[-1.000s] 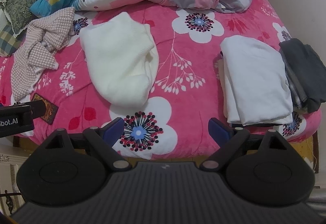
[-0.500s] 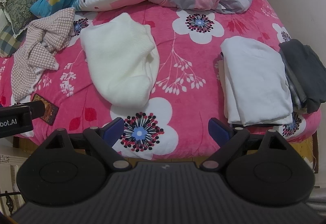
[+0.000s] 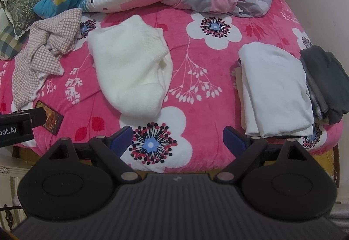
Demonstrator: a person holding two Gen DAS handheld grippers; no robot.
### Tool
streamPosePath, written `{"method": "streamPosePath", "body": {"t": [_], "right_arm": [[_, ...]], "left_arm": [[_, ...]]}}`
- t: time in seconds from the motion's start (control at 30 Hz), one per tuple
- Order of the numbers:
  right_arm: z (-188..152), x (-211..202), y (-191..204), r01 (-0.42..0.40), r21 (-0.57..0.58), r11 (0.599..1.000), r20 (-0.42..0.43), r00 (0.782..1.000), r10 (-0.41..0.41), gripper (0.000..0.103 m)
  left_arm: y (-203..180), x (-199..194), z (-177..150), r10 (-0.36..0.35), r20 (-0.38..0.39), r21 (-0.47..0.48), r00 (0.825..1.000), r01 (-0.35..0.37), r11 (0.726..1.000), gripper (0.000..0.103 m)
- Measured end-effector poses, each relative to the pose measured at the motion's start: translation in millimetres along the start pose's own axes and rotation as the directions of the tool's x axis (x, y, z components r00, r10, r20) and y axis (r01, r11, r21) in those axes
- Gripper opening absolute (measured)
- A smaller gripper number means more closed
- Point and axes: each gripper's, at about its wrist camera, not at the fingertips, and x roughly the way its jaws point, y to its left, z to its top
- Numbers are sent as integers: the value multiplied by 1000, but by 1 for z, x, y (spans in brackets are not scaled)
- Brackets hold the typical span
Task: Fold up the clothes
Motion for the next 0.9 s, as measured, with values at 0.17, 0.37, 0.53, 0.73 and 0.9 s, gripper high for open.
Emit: {"method": "streamPosePath", "body": {"t": [0.17,0.37,0.53,0.73,0.9], "right_arm": [[0,0,3,1,-1,1000,-2,1000,-1,90],[1,2,8,8,0,1000,-6,1000,-8,90],[2,4,13,14,1,1000,-8,1000,-14,90],[4,7,14,20,14,1000,-10,1000,-20,90],[7,9,11,26,47,999,-3,1000,-25,90]], "left_arm": [[3,2,2,-2,-4,-2,1000,2,1000,100],[6,5,3,-4,-9,-5,1000,4,1000,100],[11,9,6,-7,-16,-5,1000,7,1000,100],[14,18,8,-15,-28,-1,999,15,1000,100],[16,30,8,-42,-49,4,998,43,999,100]]}}
